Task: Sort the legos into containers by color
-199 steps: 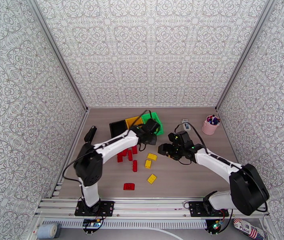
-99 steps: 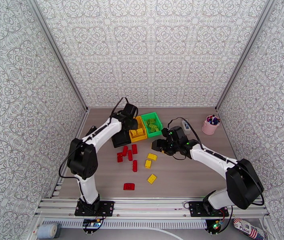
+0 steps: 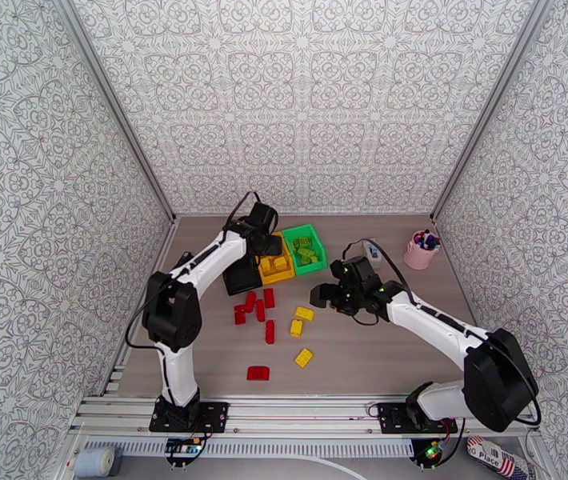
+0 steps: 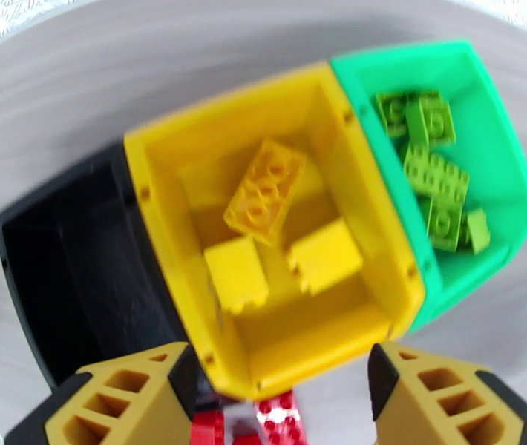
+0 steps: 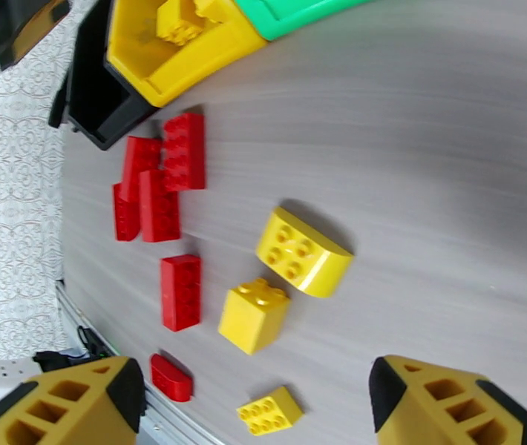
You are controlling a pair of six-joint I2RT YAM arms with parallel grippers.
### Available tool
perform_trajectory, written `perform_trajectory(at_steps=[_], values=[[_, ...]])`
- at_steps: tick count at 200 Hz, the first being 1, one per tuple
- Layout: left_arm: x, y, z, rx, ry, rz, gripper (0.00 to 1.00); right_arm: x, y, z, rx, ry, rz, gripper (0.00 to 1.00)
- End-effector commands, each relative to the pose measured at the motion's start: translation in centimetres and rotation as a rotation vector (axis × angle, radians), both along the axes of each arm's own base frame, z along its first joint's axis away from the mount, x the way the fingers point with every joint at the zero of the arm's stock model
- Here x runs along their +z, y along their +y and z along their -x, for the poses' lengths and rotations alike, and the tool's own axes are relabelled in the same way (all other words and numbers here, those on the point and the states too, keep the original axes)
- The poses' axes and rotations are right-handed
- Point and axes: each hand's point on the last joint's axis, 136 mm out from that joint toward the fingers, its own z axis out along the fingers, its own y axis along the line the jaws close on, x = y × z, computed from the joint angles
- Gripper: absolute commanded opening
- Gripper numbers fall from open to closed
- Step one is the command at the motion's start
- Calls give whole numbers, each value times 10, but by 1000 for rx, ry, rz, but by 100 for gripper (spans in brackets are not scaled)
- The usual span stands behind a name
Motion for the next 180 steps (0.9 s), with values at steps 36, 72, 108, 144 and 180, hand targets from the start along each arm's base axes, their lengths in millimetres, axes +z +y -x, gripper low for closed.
perform_trajectory(at_steps=[36,72,108,144,180], values=[[-2,-22,73,-105,26,25,71,-20,-20,12,-13,18,95,88],[-28,-51,127,-175,96,77,71,-32,-28,21,-19,35,120,91],[-58,-84,176,-260,170,81,71,-44,-41,35,-34,57,146,91],[-86,-96,202,-272,234,53,72,-53,-57,49,-52,74,173,92],[-104,-98,208,-269,268,15,72,-57,-64,56,-68,83,176,93]])
